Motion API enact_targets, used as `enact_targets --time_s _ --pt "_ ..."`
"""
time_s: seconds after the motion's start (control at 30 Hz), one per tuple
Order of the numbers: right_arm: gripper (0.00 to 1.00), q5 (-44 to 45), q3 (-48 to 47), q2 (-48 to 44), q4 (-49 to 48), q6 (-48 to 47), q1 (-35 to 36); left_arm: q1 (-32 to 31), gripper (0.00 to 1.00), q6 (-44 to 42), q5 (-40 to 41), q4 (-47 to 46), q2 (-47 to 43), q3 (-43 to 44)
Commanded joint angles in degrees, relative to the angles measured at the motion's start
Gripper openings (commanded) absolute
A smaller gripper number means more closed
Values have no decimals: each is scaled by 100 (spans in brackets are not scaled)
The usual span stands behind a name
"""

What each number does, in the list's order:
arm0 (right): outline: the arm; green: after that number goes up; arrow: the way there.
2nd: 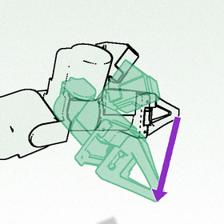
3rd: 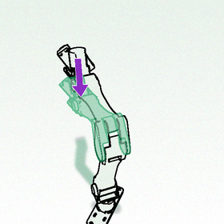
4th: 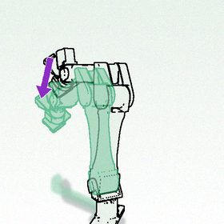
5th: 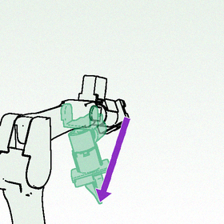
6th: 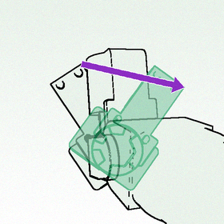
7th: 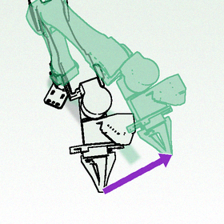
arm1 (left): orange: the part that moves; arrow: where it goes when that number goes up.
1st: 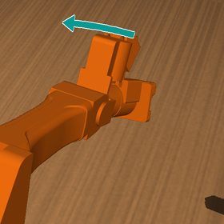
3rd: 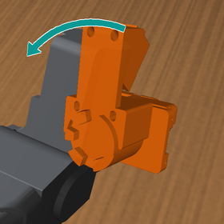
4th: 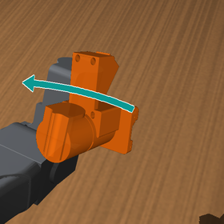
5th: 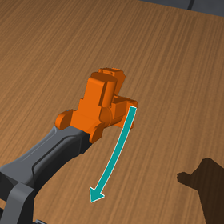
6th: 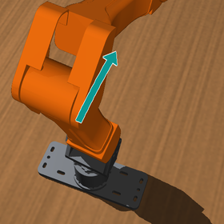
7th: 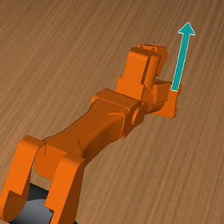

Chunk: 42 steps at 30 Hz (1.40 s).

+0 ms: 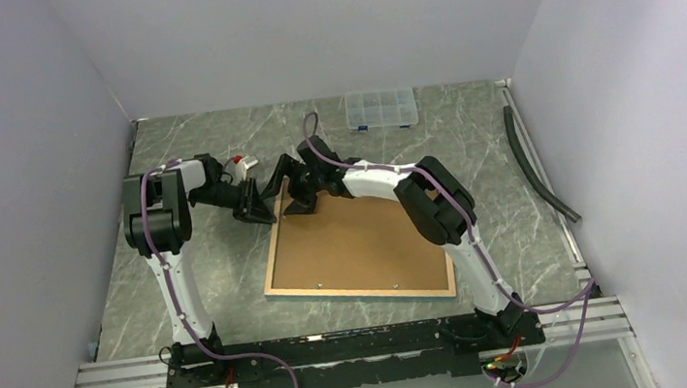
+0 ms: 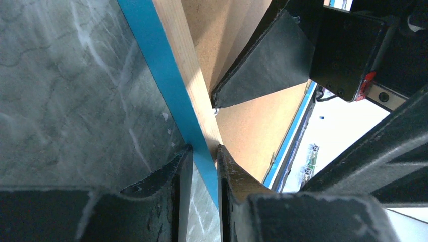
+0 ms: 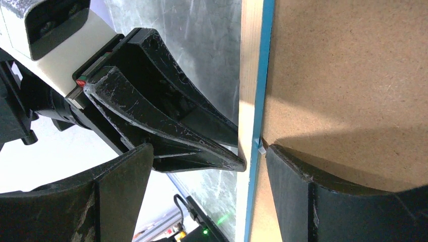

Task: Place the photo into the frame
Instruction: Install the photo frame at the center of the board.

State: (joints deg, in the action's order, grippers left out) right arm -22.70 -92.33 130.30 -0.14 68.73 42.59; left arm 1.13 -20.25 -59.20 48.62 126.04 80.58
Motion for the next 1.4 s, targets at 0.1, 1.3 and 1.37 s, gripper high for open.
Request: enact_targets --time_s 0.1,1.3,1.37 --pt "85 -457 -488 351 -12 -175 115 -230 26 -319 479 15 105 -121" --pt "89 -1426 -1260 58 377 -2682 -84 -125 29 -374 537 335 -142 77" --pt "91 -908 -1245 -380 1070 -3337 -109 81 33 -452 524 570 -238 226"
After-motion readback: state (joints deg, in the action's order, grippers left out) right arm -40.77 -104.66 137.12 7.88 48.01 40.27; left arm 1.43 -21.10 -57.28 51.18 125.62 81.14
